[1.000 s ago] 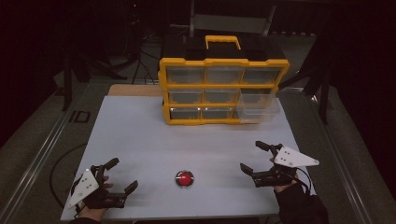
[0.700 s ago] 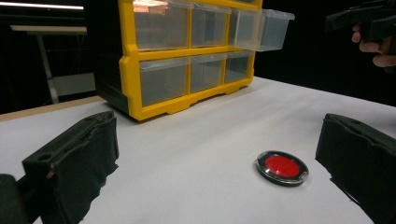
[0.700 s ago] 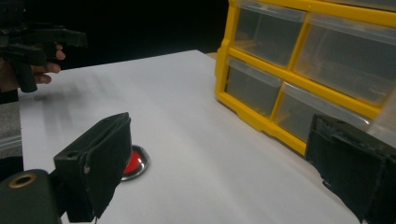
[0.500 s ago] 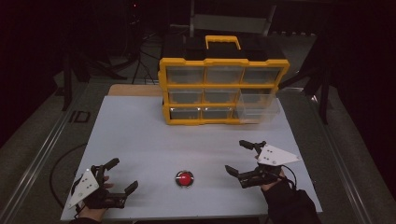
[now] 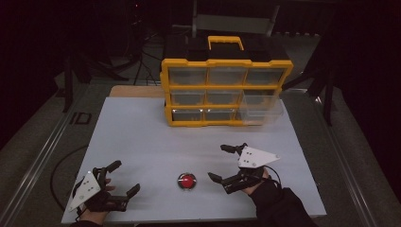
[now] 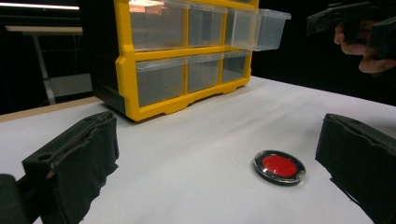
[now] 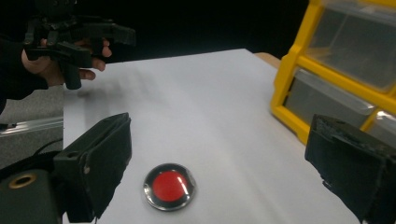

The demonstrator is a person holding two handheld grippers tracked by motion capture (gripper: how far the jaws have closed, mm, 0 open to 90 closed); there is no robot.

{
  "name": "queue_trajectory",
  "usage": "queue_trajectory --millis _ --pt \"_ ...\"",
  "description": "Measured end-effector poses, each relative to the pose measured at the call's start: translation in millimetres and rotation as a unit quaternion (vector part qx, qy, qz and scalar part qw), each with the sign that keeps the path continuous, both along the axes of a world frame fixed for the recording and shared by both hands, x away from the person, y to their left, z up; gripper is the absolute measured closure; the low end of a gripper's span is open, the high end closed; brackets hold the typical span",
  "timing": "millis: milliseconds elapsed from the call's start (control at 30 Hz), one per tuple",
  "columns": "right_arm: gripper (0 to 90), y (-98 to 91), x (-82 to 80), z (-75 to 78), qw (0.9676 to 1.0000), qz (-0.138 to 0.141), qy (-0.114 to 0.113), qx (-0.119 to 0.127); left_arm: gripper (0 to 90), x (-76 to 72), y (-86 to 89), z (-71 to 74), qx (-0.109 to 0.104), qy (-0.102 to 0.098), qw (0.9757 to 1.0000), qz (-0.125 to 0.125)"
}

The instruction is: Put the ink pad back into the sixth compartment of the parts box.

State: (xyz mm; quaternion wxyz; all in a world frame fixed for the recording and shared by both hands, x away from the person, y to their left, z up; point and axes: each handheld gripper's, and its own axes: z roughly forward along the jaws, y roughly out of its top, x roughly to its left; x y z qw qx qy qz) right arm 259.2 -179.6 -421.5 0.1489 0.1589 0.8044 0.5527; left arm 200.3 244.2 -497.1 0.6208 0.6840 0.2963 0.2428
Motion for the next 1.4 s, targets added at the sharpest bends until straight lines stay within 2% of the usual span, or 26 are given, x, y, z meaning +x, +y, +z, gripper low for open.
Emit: queue_trajectory --millis 300,667,867,1033,1200,1400 --pt "7.7 23.4 1.5 -15.6 0.9989 0.035 0.030 -0.008 0.1 -0.1 -0.1 0.0 -0.002 -0.001 1.0000 0.000" --pt "8.9 50.9 1.5 -46.0 0.9939 0.084 0.063 -0.033 0.1 0.2 -0.3 -0.7 -0.002 0.001 1.0000 -0.003" --pt "8.8 61.5 4.1 -60.4 0.9908 0.097 0.073 -0.059 0.1 0.2 -0.4 -0.7 0.001 0.000 1.0000 -0.004" --pt "9.8 67.3 10.2 -69.6 0.9887 0.102 0.068 -0.087 0.1 0.8 -0.8 -1.6 0.001 0.004 1.0000 -0.004" --pt "9.8 72.7 15.0 -79.1 0.9850 0.107 0.070 -0.115 0.1 0.7 -0.7 -1.4 0.000 0.003 1.0000 -0.005" --pt "11.8 77.9 21.6 -87.9 0.9814 0.110 0.075 -0.138 0.1 0.7 -0.5 -1.3 -0.001 0.002 1.0000 -0.005"
